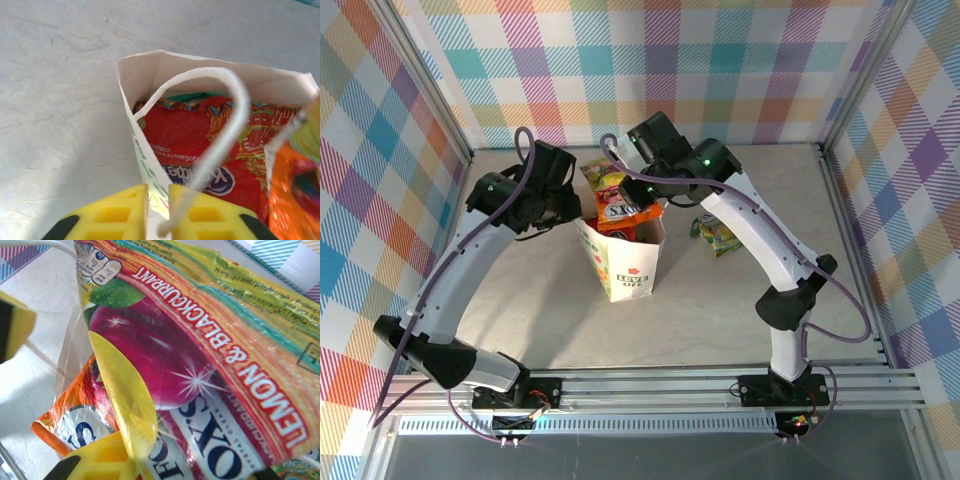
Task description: Place the snacks into the paper bag
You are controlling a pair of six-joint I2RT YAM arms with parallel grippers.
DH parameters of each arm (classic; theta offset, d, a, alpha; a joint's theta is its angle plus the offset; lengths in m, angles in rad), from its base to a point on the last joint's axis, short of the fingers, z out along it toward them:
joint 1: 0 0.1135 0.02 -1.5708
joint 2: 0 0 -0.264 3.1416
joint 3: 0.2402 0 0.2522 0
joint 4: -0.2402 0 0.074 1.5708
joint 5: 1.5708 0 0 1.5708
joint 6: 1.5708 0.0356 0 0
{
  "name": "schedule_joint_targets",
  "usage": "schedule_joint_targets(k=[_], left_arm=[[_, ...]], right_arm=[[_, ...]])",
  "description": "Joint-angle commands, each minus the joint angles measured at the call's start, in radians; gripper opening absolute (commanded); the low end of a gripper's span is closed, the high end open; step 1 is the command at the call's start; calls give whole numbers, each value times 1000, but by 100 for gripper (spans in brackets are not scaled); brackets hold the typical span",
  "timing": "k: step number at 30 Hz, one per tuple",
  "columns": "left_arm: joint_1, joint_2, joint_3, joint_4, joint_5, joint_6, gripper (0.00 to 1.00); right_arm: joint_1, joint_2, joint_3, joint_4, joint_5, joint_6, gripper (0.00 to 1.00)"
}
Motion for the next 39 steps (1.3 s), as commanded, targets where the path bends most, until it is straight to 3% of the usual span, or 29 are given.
schedule_joint_targets(k=[1, 8, 18, 27, 32, 39], left_arm=[[8, -21, -34, -29, -1, -4, 11], [12, -58, -77, -18, 11, 2, 5], [28, -111, -104, -20, 26, 13, 3], [43, -119, -141, 9, 62, 30, 3], [54, -117, -140, 16, 71, 33, 3], [72, -111, -130, 24, 96, 39, 3]], right_arm=[[9, 21, 62, 34, -9, -16, 0], [8, 55, 65, 49, 41, -35, 0], [8, 76, 73, 66, 70, -35, 0], [12, 99, 73, 26, -5, -44, 0], [31, 113, 64, -28, 12, -48, 0], [53, 58, -59, -27, -25, -35, 0]])
